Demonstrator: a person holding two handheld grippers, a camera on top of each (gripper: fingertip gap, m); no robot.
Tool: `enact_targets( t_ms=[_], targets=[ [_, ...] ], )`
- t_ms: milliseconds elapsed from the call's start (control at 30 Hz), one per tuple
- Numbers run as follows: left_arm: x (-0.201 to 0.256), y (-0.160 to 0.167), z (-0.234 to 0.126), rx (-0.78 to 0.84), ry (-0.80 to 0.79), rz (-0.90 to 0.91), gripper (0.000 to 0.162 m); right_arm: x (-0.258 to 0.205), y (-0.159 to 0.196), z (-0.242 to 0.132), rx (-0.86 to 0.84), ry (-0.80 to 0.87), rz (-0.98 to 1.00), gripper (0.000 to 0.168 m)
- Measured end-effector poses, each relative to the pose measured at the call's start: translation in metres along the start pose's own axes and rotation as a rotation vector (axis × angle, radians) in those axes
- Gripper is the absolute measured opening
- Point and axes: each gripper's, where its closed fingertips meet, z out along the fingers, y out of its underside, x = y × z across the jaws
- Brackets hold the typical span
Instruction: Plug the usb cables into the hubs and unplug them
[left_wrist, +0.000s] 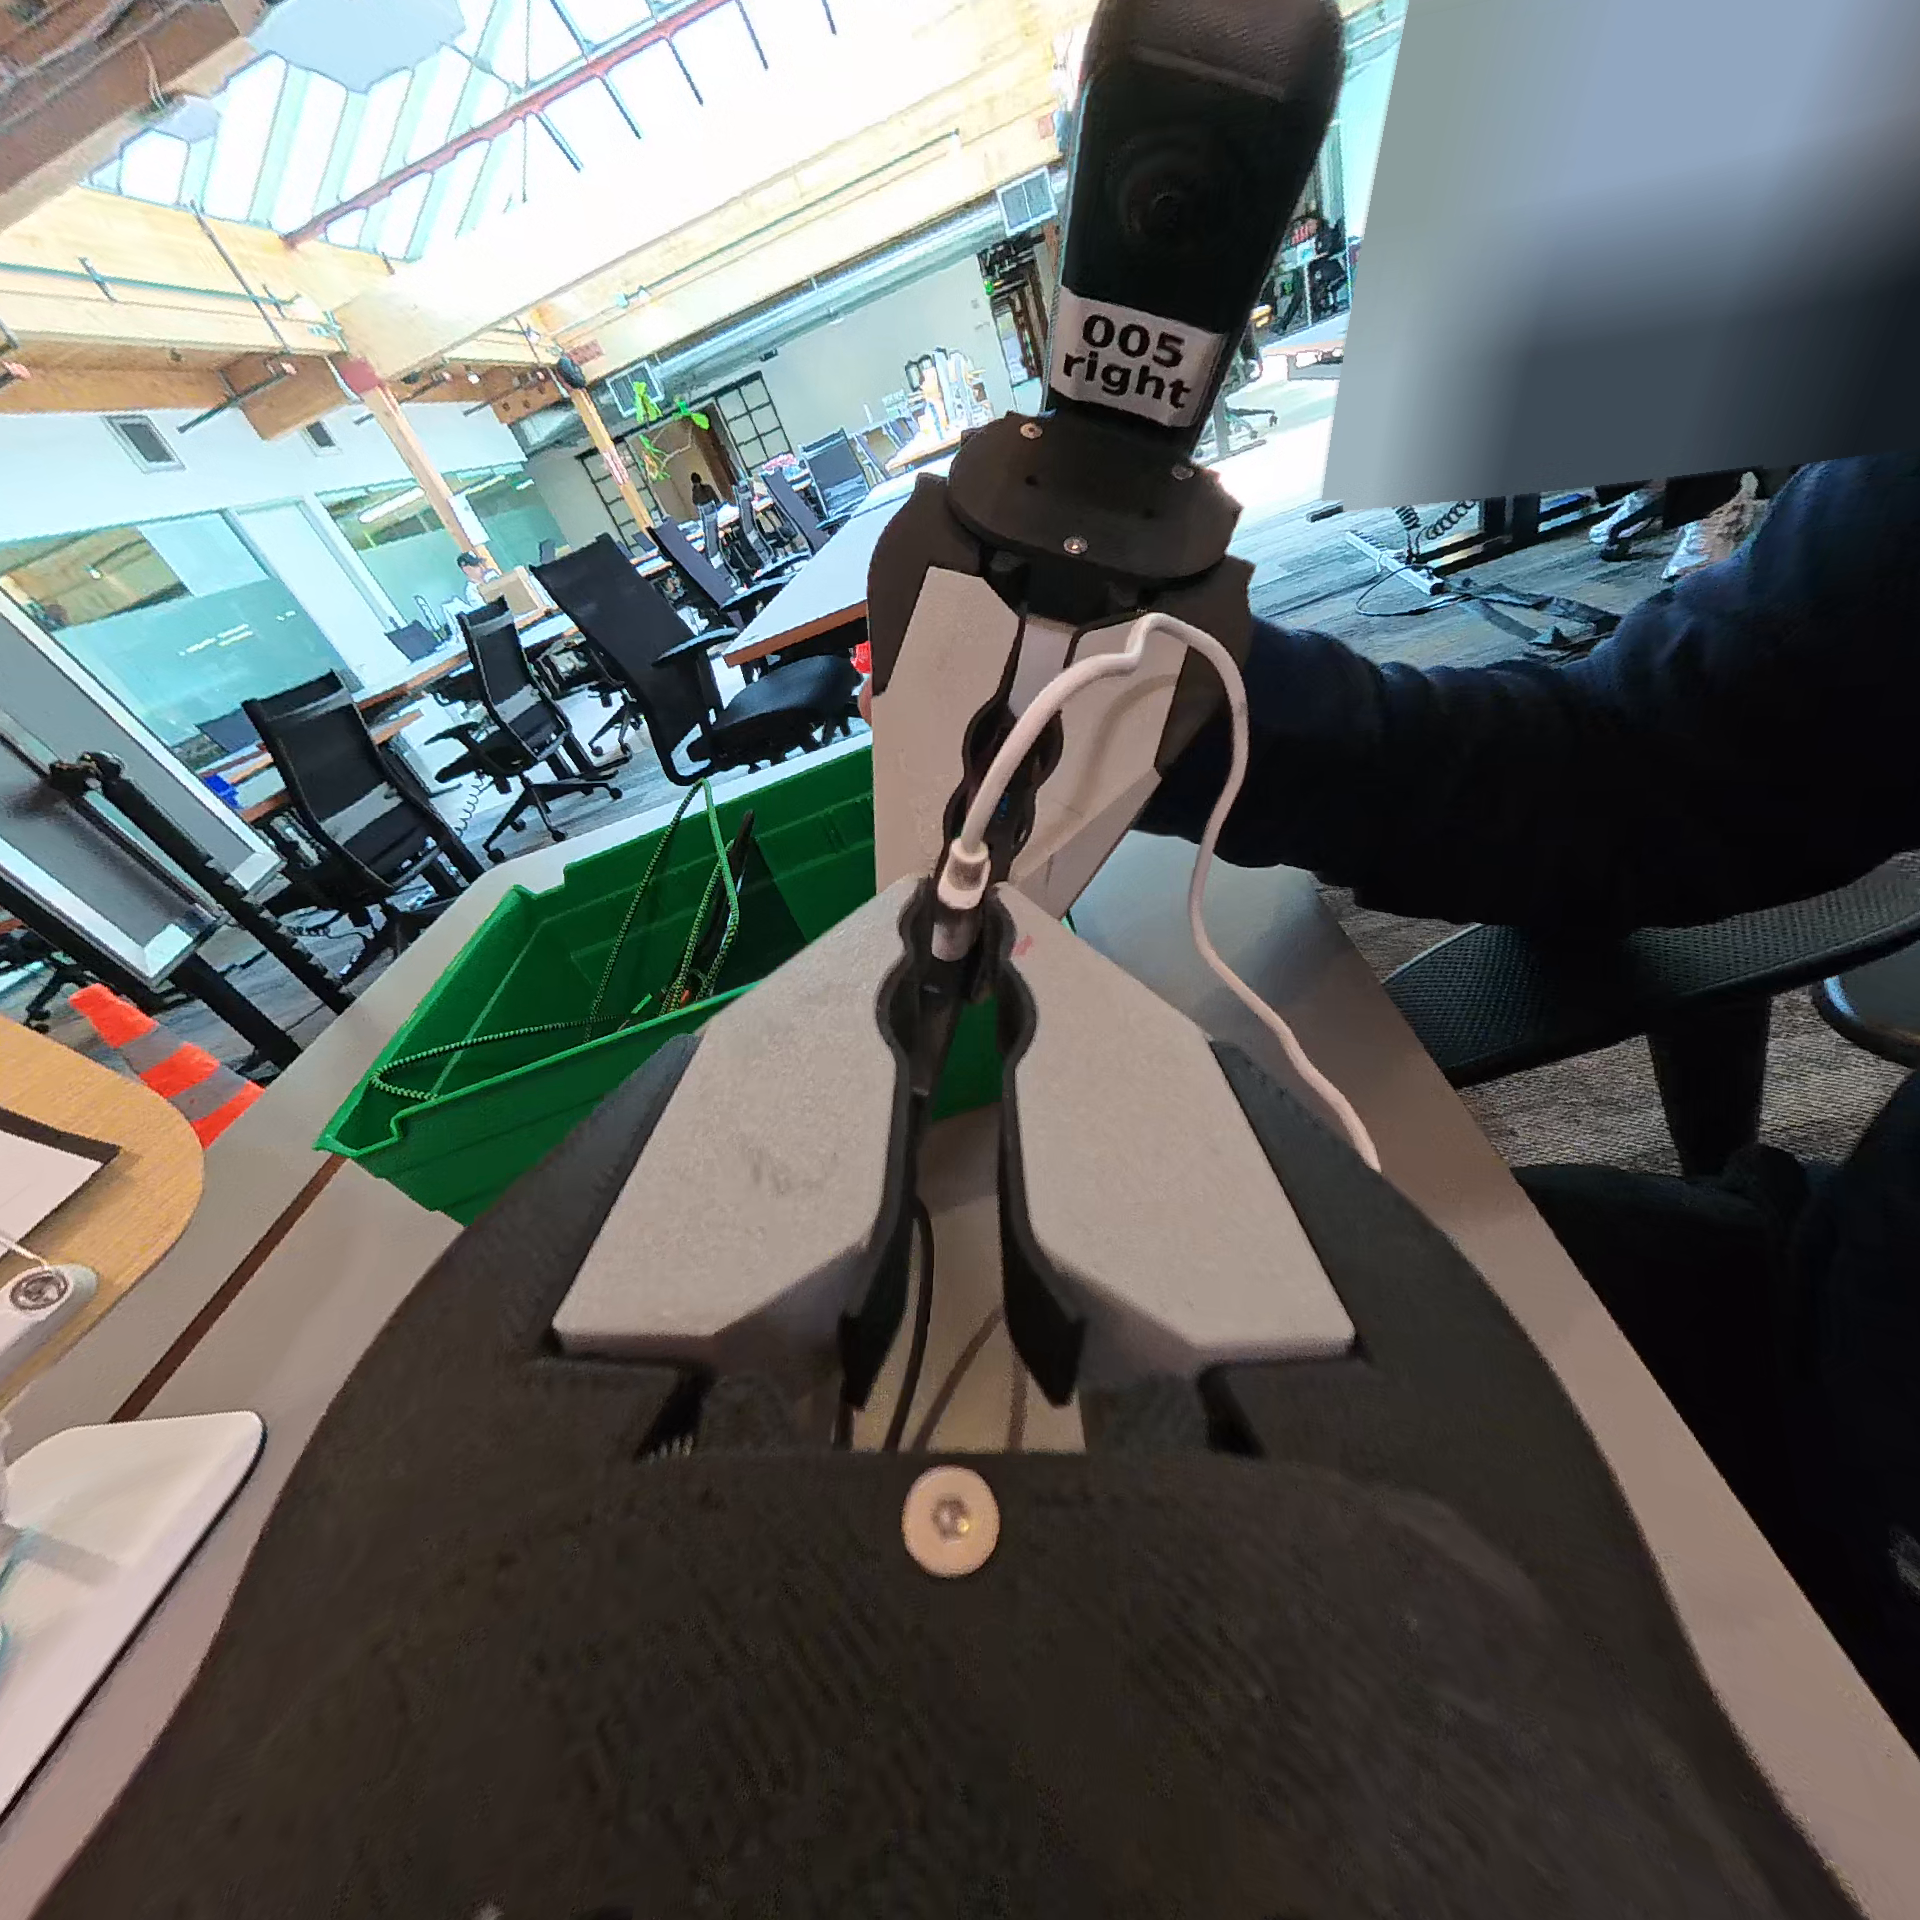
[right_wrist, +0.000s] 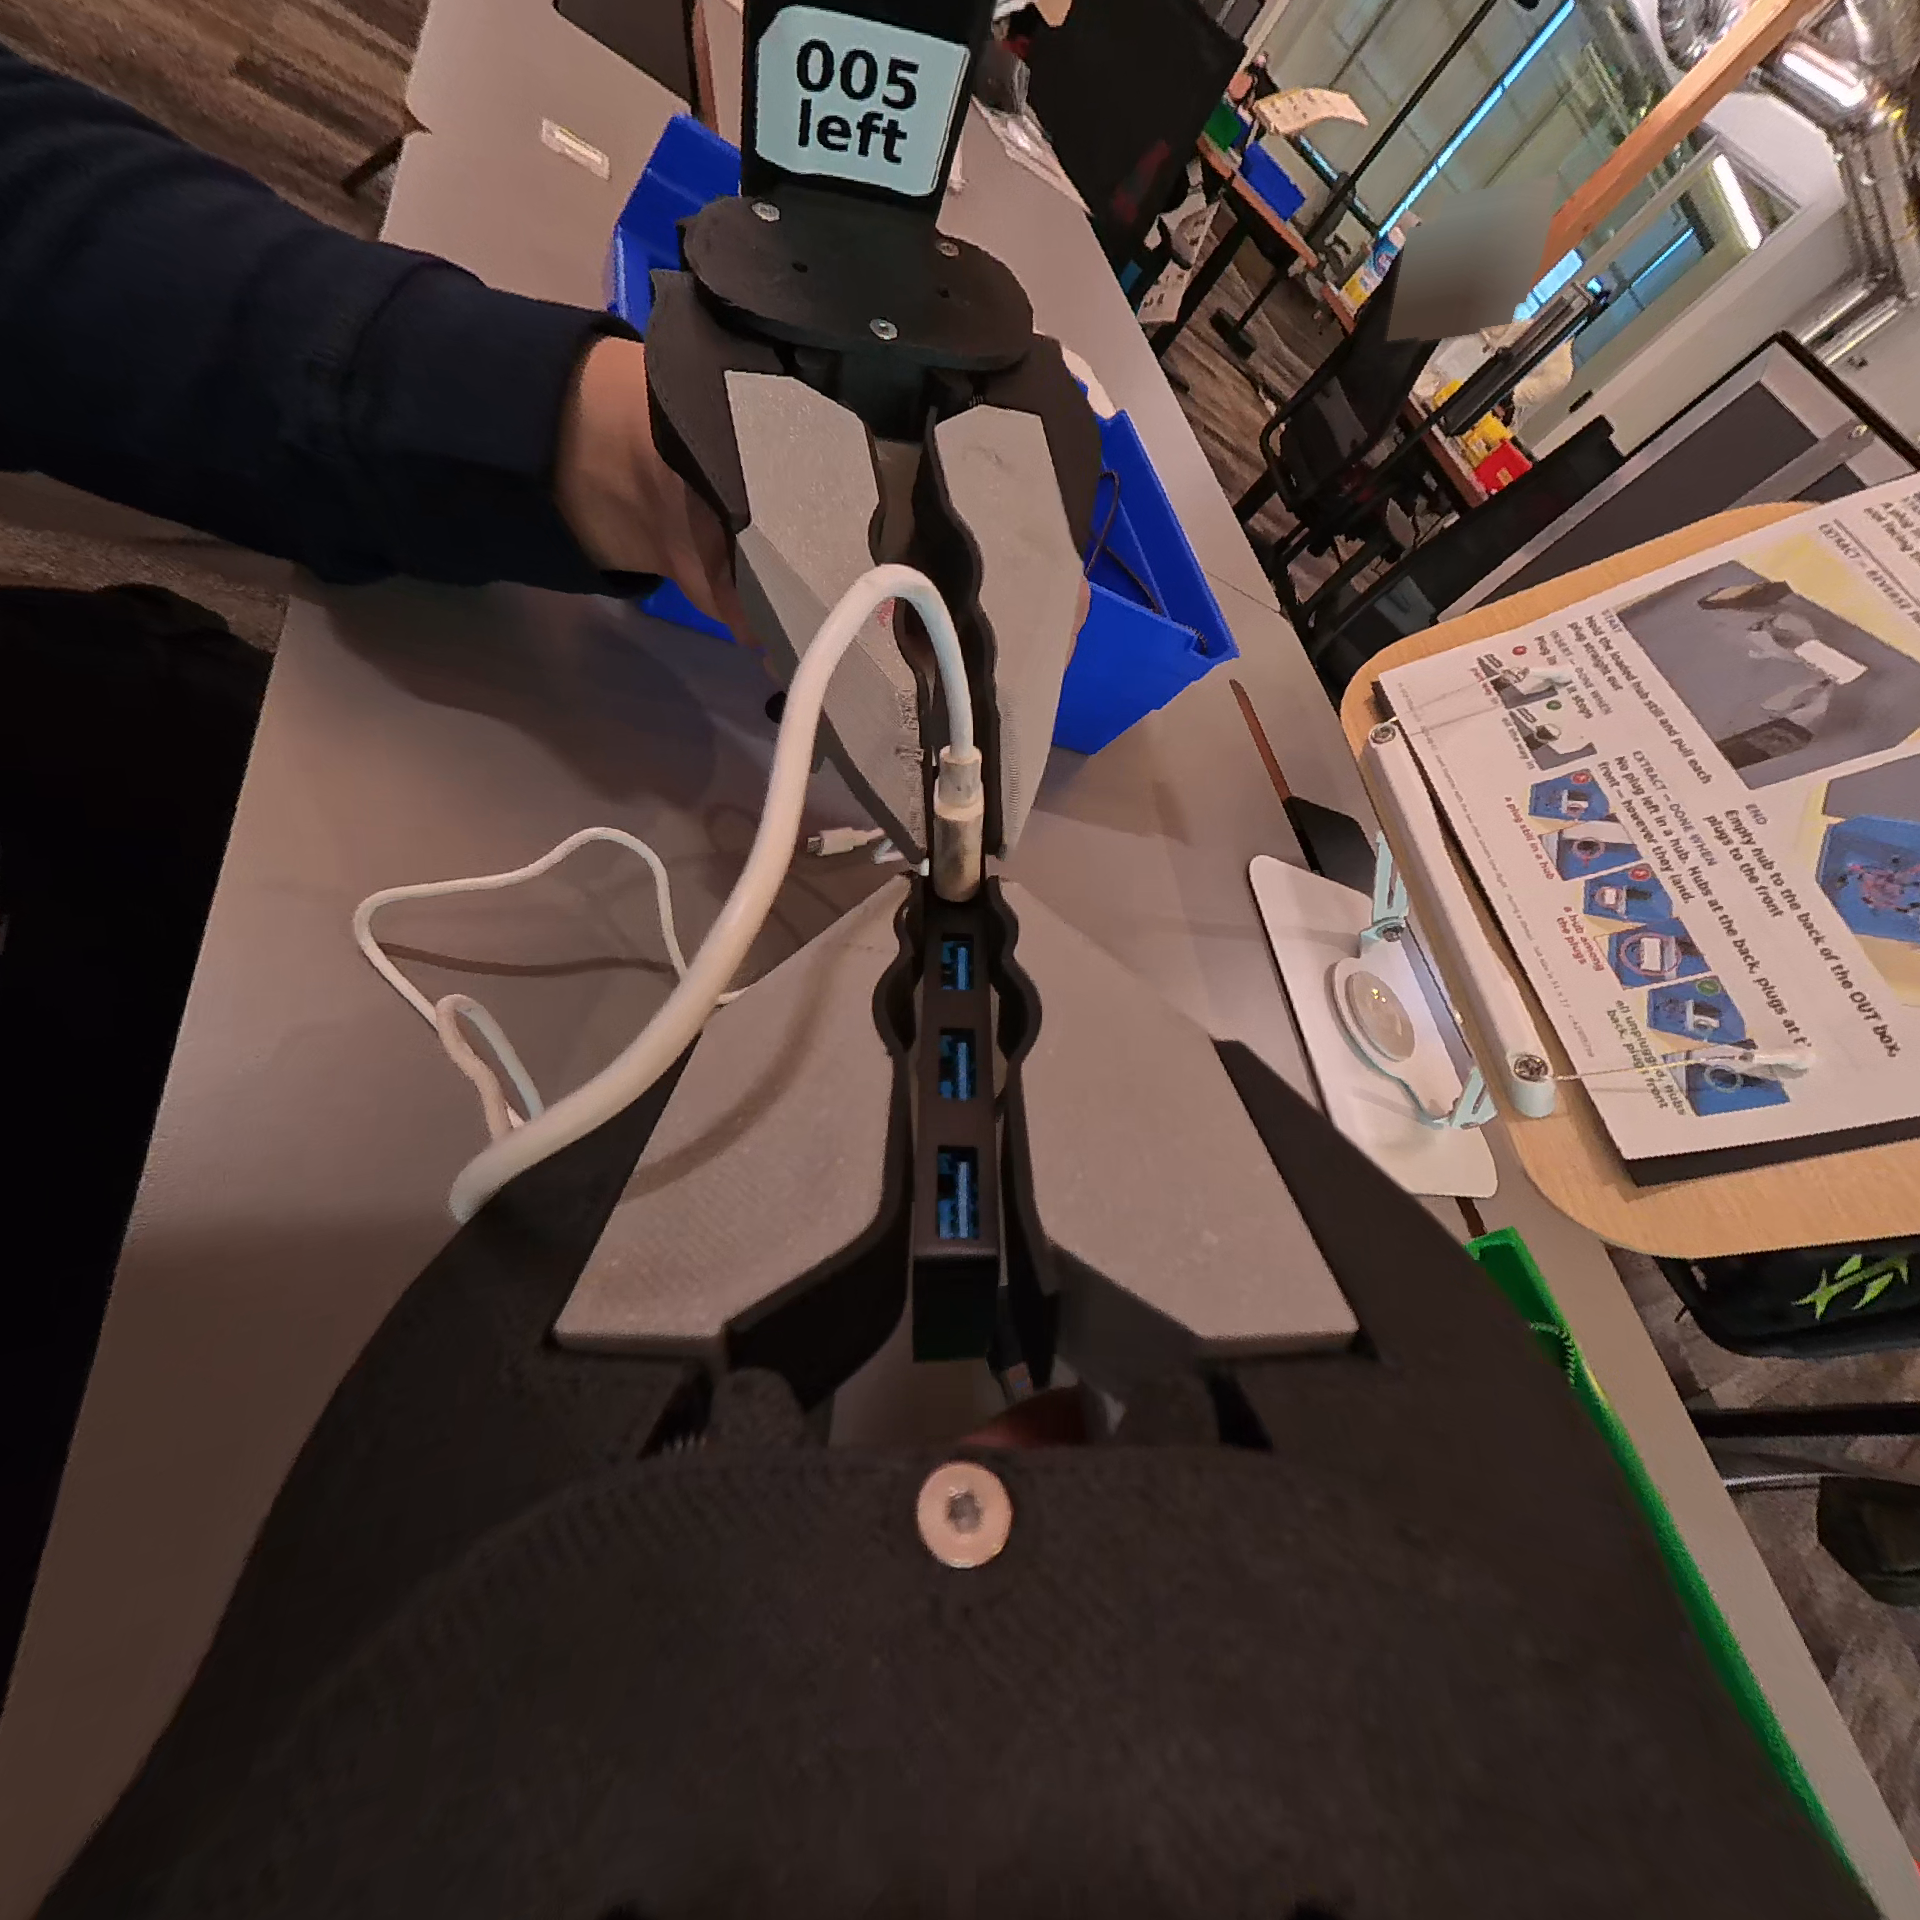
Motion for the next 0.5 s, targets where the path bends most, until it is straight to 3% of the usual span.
enact_targets(
  t_ms=[500],
  targets=[
    [-0.0004, -0.0037, -0.0018, 0.023, -0.022, -0.012, 0.005, 0.0024, 0.0013, -0.0043, 0.0, 0.019, -0.033, 0.007]
  ],
)
